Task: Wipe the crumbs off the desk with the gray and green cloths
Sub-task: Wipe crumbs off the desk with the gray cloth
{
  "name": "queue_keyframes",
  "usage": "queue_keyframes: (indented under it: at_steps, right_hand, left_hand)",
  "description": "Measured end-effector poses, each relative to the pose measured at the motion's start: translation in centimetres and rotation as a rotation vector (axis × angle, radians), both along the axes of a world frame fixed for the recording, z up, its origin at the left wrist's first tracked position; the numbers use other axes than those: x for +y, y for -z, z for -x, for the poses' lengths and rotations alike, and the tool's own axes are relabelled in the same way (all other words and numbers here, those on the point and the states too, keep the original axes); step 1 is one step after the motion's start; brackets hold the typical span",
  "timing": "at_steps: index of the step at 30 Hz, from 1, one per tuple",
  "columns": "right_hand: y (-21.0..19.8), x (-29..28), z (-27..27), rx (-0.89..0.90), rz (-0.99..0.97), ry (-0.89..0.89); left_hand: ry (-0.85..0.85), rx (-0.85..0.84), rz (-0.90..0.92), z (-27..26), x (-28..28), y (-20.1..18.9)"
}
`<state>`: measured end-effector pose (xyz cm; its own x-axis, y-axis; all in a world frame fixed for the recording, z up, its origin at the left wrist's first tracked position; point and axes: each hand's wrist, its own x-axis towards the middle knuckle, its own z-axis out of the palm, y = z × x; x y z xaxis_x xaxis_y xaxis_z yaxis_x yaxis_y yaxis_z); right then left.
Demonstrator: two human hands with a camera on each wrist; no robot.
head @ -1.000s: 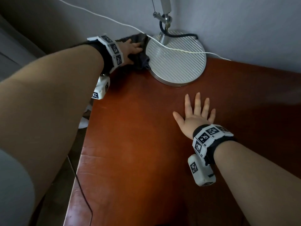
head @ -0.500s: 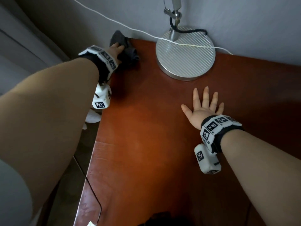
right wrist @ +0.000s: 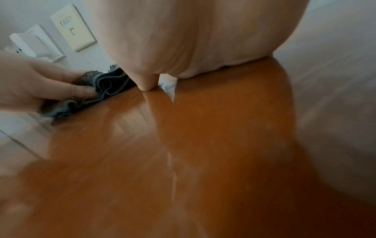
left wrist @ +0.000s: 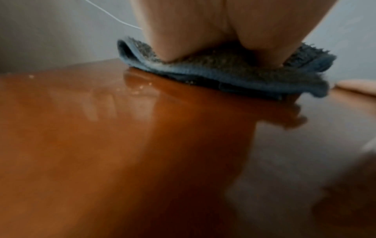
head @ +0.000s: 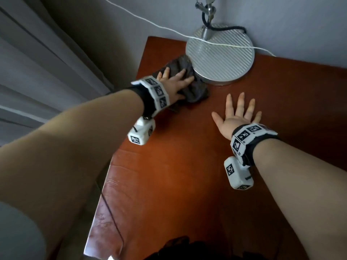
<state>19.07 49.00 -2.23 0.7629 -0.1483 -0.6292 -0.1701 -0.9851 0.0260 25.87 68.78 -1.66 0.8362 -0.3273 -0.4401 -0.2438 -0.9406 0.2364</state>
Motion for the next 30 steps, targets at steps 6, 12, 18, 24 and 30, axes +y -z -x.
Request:
queue_keyframes:
  at_steps: [6,12,18,24,30]
  right_hand:
    - [0.0,0.0,-0.1,-0.006,-0.012,-0.006]
    - [0.2,0.0,0.3,-0.048,-0.007,-0.024]
    - [0.3,-0.1,0.7,-0.096,0.002,-0.036]
    - [0.3,-0.1,1.1,-0.137,-0.024,-0.039]
    - [-0.1,-0.2,1.2,-0.137,-0.044,-0.037]
  left_hand:
    - [-0.155,0.004,-0.14,0.0,2.1,0.5]
    - [-0.491,0.031,0.094,2.9,8.2,-0.7]
    - [-0.288,-0.119,0.304,8.3,4.7,-2.3]
    - [0.04,0.191,-0.162,12.5,-1.9,-0.3]
    - [-0.484,0.095,-0.005,13.0,6.9,-0.4]
